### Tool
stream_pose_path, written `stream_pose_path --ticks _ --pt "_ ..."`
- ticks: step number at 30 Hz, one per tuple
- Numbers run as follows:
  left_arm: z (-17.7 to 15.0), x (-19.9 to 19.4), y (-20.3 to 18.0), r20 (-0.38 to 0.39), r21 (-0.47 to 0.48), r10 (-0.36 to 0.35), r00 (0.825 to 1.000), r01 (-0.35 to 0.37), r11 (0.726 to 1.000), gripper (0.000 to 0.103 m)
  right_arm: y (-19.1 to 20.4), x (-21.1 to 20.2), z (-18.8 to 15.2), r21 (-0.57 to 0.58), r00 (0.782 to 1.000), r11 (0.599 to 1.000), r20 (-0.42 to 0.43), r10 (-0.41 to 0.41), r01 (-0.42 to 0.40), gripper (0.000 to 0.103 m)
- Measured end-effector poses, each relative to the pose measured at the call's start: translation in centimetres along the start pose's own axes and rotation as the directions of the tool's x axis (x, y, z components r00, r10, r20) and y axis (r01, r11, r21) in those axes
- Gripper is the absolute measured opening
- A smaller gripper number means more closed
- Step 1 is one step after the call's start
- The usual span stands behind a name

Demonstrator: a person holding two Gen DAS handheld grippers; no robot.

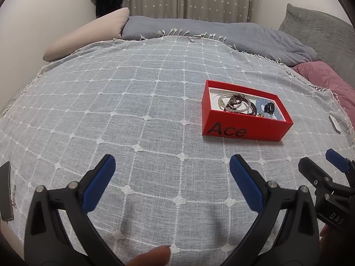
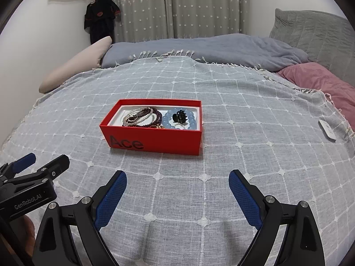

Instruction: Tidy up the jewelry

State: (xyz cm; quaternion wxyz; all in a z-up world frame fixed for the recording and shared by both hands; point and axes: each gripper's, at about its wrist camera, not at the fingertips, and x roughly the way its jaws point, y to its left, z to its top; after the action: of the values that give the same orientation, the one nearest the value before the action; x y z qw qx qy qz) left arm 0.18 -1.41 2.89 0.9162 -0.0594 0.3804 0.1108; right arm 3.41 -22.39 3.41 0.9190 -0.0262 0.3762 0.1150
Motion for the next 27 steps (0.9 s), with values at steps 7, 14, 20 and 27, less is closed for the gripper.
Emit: stream_pose_path --ticks 7,14,20,27 --pt "-0.1 0.02 -0.24 0.0 0.014 0.002 1.0 -0.002 1.0 0.102 0.19 -0.11 0.02 -0.019 1.0 1.0 0.004 -0.005 0.005 0.094" --pt "-0.09 -0.02 -0.37 0.004 0.017 0.002 1.0 -0.002 1.0 0.102 0.25 -0.19 0.02 -0.029 1.0 1.0 0.005 -0.008 0.008 0.094" --pt "-0.08 -0.12 -0.31 0.003 0.02 -0.005 1.0 0.005 1.0 0.102 0.17 -0.17 0.04 -0.031 1.0 0.999 0.004 -0.009 0.009 0.094" --pt "-0.07 -0.13 -0.33 -0.001 0.022 -0.008 1.0 0.008 1.0 0.102 -0.01 -0.13 0.05 -0.032 1.0 0.999 0.003 -0.013 0.013 0.094"
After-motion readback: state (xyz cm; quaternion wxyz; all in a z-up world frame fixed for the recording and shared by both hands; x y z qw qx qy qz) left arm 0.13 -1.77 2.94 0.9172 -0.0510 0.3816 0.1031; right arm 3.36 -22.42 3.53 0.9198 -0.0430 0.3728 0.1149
